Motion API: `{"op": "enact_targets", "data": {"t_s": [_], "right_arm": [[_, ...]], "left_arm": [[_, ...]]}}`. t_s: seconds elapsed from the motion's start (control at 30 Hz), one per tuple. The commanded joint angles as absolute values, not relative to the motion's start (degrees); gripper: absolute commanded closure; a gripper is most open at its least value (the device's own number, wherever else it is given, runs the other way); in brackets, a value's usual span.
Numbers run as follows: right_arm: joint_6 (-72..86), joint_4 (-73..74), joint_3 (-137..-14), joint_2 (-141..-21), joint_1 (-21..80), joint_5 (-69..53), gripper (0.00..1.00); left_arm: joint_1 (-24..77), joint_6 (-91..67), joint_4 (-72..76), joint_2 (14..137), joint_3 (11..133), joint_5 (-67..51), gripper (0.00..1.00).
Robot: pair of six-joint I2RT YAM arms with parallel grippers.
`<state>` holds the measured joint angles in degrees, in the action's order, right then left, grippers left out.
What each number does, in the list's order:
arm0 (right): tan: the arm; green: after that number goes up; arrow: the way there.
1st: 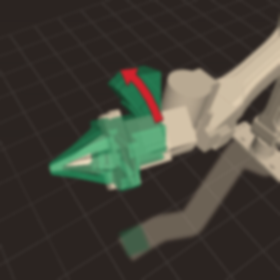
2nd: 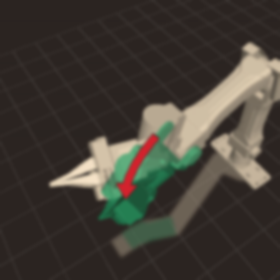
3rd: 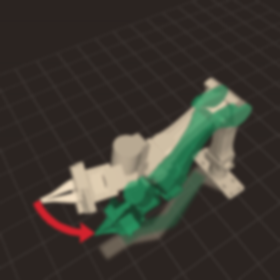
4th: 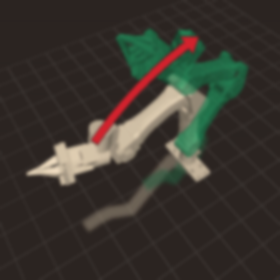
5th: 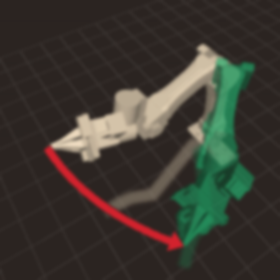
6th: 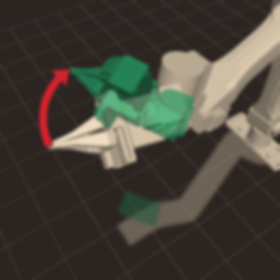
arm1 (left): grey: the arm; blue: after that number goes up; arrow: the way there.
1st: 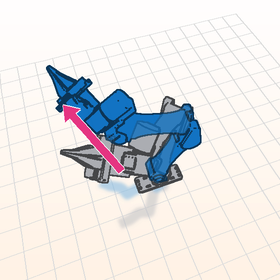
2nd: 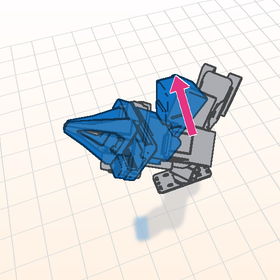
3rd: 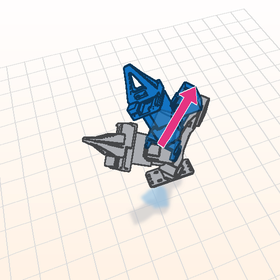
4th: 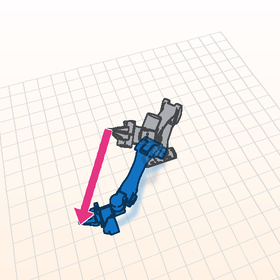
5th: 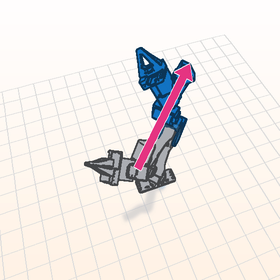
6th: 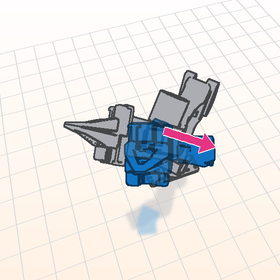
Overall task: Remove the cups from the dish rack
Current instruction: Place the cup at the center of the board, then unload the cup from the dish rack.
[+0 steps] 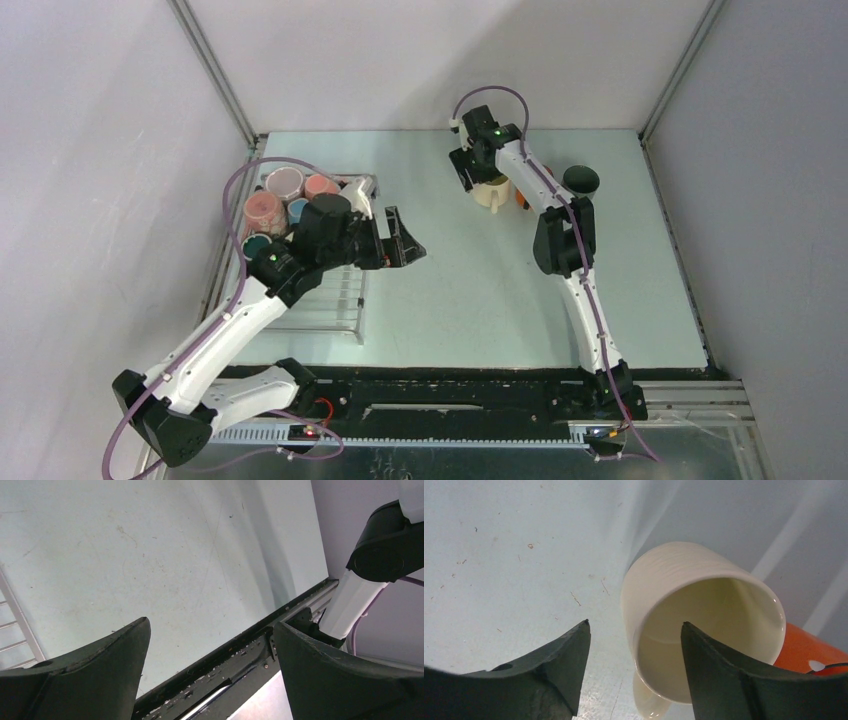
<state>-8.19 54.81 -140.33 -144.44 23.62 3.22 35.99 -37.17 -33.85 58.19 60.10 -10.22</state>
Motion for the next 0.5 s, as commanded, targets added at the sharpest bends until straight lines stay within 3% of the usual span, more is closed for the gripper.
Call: {"op": "enact_targets", "data": {"t_s": [0.0,0.27,0.47], "right_arm": [[-6.85,53.90,-144.05,-138.93,24.54,5.10,0.23],[-4.33,55.56,-144.43,-129.91,27.19,6.90,0.01],[3.15,55.83,-138.56,-120.88,29.00,5.12,0.00]], "left_arm": [[36.24,-34.84,-33.75,56.66,65.31,-7.00,0.00],[36.20,-37.47,-39.19,55.41,67.24,5.59,0.00],[36.13,-45.86,-46.96,54.50,67.16,23.00,0.00]]}}
